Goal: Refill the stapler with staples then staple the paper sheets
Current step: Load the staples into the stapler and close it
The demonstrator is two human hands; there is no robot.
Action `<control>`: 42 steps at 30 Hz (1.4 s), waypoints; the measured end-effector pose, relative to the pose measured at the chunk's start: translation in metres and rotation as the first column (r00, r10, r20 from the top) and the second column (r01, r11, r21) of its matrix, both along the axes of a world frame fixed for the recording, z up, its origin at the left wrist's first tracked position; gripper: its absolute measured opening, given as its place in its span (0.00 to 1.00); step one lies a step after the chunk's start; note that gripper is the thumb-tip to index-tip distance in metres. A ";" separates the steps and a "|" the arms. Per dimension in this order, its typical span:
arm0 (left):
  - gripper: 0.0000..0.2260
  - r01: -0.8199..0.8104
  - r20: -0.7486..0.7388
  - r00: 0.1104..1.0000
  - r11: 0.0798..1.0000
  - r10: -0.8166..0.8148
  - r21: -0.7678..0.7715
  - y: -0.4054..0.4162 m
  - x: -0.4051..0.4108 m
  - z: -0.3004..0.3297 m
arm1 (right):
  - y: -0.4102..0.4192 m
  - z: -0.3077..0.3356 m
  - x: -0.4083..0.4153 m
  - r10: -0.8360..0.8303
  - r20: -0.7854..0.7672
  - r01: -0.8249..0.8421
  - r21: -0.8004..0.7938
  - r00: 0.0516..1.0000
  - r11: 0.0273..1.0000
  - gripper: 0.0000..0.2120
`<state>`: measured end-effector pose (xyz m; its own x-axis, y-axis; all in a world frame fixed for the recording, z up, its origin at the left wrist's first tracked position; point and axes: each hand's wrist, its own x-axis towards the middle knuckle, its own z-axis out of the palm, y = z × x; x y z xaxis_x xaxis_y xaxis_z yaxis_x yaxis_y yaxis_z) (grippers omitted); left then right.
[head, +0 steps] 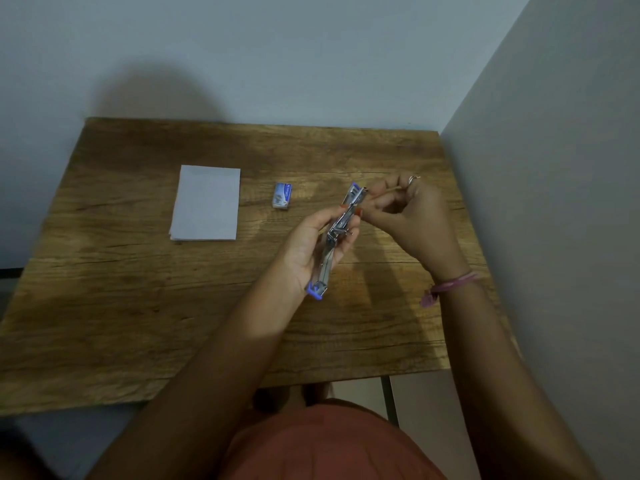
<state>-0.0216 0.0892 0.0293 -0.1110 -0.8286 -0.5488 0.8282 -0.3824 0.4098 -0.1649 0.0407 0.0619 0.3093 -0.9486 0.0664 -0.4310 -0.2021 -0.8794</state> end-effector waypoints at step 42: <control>0.12 0.177 -0.022 0.984 0.972 -0.175 0.153 0.016 -0.005 -0.025 | -0.009 0.022 0.039 0.092 -0.840 -0.033 0.088 0.534 0.996 0.14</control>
